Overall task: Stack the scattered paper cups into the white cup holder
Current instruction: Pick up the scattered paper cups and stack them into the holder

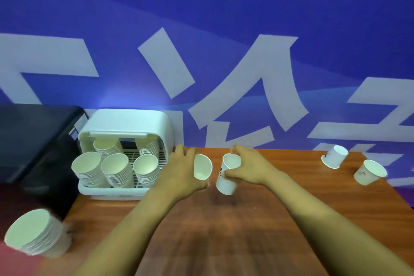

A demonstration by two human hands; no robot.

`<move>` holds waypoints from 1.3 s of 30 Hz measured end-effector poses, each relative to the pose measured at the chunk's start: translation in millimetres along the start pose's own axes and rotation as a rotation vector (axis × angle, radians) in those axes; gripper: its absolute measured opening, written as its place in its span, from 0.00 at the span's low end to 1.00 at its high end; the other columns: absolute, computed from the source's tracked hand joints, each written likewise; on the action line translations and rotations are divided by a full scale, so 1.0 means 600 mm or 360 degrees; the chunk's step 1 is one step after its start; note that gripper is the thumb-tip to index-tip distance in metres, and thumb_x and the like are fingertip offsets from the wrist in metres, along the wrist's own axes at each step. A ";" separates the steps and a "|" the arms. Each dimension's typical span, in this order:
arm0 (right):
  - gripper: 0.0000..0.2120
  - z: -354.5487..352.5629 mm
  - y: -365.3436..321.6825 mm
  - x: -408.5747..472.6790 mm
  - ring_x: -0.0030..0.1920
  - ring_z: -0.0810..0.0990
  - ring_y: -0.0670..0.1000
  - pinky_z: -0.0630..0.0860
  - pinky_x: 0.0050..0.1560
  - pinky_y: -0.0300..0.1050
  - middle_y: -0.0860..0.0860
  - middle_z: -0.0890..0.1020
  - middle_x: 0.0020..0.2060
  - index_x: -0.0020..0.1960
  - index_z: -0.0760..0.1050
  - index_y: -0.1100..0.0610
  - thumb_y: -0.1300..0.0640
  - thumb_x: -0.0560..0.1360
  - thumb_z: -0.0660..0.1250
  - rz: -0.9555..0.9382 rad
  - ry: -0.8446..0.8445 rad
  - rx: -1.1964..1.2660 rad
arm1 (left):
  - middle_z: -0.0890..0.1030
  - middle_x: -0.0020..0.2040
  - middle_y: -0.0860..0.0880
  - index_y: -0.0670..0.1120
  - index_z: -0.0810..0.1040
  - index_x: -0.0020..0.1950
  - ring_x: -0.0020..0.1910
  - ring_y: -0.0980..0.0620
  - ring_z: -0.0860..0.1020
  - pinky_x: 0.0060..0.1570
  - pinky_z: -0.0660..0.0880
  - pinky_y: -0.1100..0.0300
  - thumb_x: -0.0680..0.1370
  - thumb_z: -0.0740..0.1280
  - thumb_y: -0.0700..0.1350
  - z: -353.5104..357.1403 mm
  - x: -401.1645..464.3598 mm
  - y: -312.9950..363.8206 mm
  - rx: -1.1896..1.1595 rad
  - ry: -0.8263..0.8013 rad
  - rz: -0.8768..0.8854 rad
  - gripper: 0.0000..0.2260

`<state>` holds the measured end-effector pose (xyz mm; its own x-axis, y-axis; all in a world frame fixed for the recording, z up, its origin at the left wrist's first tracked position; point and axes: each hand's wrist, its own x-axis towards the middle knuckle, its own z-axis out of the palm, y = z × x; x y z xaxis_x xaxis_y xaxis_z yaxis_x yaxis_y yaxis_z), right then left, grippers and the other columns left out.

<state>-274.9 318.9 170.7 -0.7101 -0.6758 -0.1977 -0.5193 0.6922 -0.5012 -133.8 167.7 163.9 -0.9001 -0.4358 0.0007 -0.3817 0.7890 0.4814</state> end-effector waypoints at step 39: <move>0.32 0.117 -0.133 0.090 0.64 0.69 0.53 0.70 0.64 0.49 0.49 0.70 0.63 0.68 0.66 0.49 0.45 0.67 0.72 0.0078 0.0022 0.0074 | 0.54 0.78 0.53 0.51 0.51 0.78 0.77 0.52 0.52 0.71 0.55 0.44 0.73 0.67 0.59 -0.040 0.053 -0.263 0.0266 -0.0209 -0.0270 0.40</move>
<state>-238.3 209.6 141.0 -0.7407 -0.6377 -0.2113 -0.4616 0.7116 -0.5296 -97.2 18.9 109.1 -0.8358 -0.5164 -0.1866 -0.5488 0.7750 0.3134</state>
